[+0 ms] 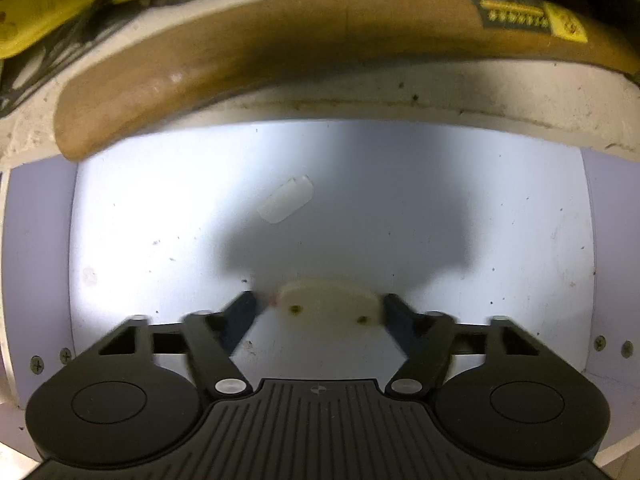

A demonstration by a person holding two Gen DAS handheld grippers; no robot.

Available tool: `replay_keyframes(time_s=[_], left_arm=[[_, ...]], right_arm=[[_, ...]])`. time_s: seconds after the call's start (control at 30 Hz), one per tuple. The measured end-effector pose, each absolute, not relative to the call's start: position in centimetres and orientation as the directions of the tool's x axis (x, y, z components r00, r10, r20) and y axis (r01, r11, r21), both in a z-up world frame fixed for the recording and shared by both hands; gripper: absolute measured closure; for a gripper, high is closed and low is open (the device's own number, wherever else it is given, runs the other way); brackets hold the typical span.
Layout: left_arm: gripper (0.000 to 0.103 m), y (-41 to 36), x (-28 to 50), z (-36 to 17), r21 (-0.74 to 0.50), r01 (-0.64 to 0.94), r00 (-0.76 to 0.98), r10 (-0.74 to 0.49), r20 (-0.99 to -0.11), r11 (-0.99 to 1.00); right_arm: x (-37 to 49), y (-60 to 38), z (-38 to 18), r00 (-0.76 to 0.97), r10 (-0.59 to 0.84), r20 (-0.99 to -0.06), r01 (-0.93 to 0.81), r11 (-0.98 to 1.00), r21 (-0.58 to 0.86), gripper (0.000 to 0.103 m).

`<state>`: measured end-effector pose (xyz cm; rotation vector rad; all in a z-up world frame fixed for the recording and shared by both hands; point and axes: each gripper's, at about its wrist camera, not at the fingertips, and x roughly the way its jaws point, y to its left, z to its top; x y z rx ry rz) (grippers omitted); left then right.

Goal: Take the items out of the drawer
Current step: 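Close the left tool on the white oval plastic piece, then lift the white oval piece out of the drawer with the left tool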

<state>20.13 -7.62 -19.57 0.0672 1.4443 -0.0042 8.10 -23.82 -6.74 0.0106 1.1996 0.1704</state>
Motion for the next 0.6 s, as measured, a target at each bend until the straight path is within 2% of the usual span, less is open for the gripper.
replay_keyframes(time_s=[0.6], left_arm=[[0.048, -7.9, 18.5, -19.5, 0.036, 0.045, 0.130, 0.030, -0.991, 0.998]], right_arm=[[8.1, -23.7, -6.8, 0.346, 0.134, -0.929, -0.130, 0.987, 0.094, 0.000]])
